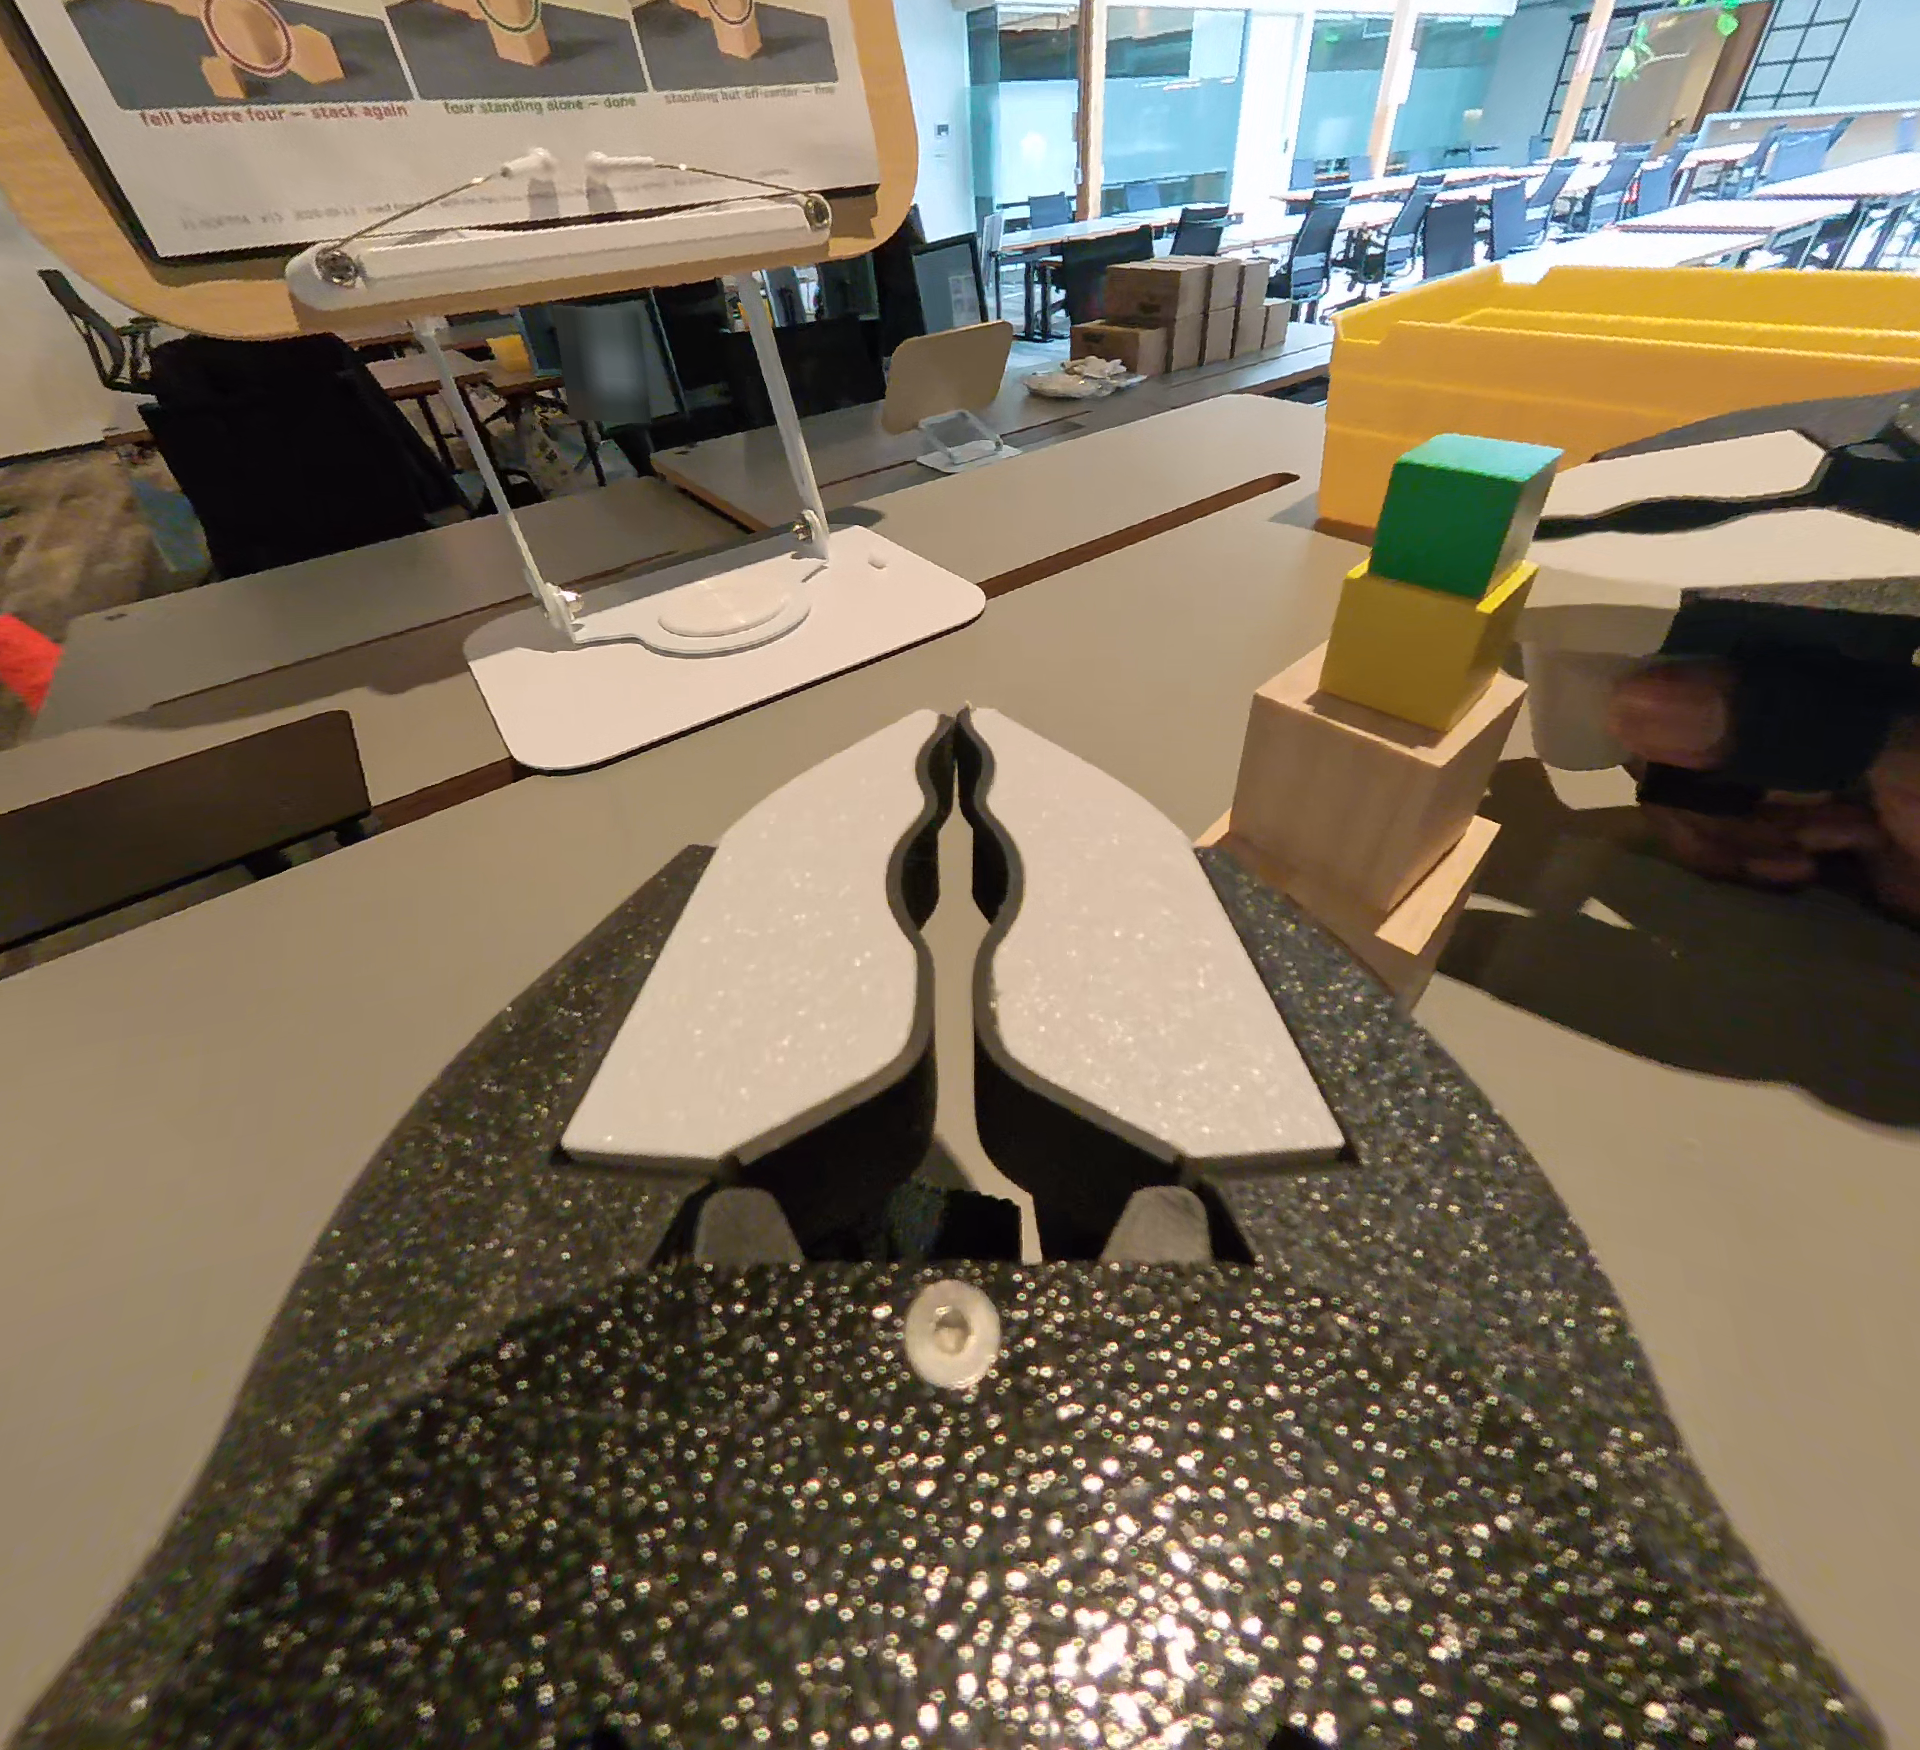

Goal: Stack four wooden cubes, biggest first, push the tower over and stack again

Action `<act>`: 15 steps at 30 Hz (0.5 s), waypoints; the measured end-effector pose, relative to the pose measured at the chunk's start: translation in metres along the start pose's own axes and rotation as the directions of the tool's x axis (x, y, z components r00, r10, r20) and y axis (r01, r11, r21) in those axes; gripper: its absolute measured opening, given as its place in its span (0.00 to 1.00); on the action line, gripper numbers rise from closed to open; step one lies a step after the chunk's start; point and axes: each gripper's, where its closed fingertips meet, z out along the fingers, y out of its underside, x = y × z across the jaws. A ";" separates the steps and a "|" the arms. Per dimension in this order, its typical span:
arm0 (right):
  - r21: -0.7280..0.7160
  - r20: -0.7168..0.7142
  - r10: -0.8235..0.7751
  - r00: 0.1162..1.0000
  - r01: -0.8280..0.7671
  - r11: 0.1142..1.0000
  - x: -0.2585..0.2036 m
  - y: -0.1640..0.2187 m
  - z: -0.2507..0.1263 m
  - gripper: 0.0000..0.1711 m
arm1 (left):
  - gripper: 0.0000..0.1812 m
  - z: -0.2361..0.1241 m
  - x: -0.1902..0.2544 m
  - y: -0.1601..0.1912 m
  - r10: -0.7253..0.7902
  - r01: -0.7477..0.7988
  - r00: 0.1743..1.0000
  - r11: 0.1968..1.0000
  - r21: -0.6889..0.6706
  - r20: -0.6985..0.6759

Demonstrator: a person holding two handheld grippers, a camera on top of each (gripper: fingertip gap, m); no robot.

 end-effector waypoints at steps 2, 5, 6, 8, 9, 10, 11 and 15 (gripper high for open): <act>-0.002 -0.006 -0.009 1.000 0.009 1.000 0.000 0.000 0.000 0.00 | 0.00 0.000 0.000 0.000 0.000 0.000 1.000 1.000 -0.004 -0.003; 0.003 -0.018 -0.014 1.000 0.014 1.000 0.001 -0.001 0.000 0.00 | 0.00 0.000 0.000 0.000 -0.008 0.008 1.000 1.000 0.001 -0.010; 0.012 -0.025 -0.016 1.000 0.016 1.000 0.002 -0.002 0.000 0.00 | 0.00 -0.001 0.000 -0.001 -0.010 0.011 1.000 1.000 0.008 -0.010; 0.009 -0.060 -0.053 0.997 0.054 0.999 0.008 -0.003 0.002 0.00 | 0.00 -0.002 -0.002 -0.003 -0.017 0.017 1.000 1.000 0.022 -0.004; 0.002 -0.082 -0.082 0.993 0.082 0.997 0.012 -0.004 0.004 0.00 | 0.00 -0.002 -0.003 -0.003 -0.020 0.020 1.000 0.999 0.027 -0.003; 0.003 -0.097 -0.104 0.990 0.105 0.994 0.015 -0.007 0.007 0.00 | 0.00 -0.002 -0.004 -0.004 -0.023 0.023 1.000 0.999 0.032 -0.001; 0.009 -0.104 -0.113 0.988 0.115 0.993 0.017 -0.010 0.011 0.00 | 0.00 -0.002 -0.005 -0.004 -0.025 0.025 1.000 0.999 0.035 0.002; 0.043 -0.074 0.017 0.997 -0.014 0.999 0.026 -0.008 0.028 0.00 | 0.00 0.000 -0.008 -0.005 -0.028 0.028 1.000 0.999 0.039 0.003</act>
